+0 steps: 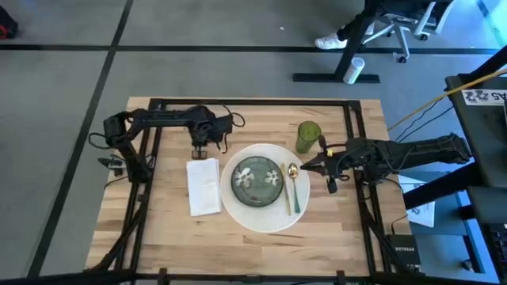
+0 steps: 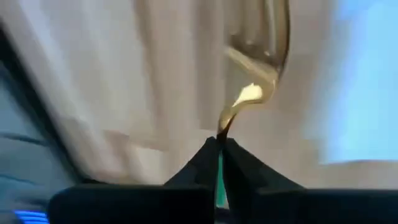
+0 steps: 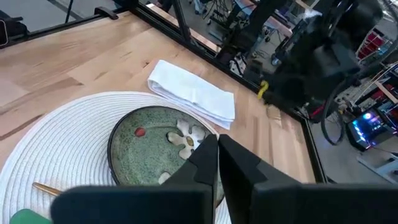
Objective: Set table place
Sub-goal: Put the green fork on the white table napkin
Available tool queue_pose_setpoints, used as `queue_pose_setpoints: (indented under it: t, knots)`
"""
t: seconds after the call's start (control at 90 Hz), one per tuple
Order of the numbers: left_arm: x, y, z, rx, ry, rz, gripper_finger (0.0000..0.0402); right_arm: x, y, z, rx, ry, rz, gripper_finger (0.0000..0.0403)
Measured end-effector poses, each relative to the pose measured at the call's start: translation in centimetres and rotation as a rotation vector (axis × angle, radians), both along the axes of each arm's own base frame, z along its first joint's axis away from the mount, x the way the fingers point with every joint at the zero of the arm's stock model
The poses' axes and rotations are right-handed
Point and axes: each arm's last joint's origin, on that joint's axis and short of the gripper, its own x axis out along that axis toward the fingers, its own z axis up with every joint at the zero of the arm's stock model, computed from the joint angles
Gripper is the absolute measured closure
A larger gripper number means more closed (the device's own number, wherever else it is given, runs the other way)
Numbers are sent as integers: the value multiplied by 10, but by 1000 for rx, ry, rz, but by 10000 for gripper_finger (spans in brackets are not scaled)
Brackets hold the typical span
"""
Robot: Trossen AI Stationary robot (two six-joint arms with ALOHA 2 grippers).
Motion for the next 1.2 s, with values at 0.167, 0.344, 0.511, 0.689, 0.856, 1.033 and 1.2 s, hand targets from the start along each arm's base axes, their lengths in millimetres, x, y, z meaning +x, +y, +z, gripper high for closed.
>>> queue_pose_setpoints:
  t: [0.167, 0.344, 0.511, 0.689, 0.856, 1.033, 1.2]
  knots:
    - [20, -23, 14, -165, -186, 331, 401, 0, 0, 0, -1, 0, 0, 402]
    - [35, -52, 17, -270, -269, 578, 401, -1, 0, -2, -11, 23, 3, 402]
    - [36, -78, 18, -266, -214, 746, 401, -3, -1, -8, -21, 91, -6, 402]
    - [32, -111, 28, -239, -115, 896, 401, -5, -1, -13, 3, 143, -18, 402]
    - [20, -133, 38, -132, 8, 1039, 401, -7, -1, -17, 36, 199, -39, 402]
    - [15, -142, 36, -56, 43, 1198, 401, -9, -1, -29, 35, 241, -41, 402]
    - [16, -131, 31, -16, 52, 1323, 401, -11, -1, -38, 50, 283, -30, 402]
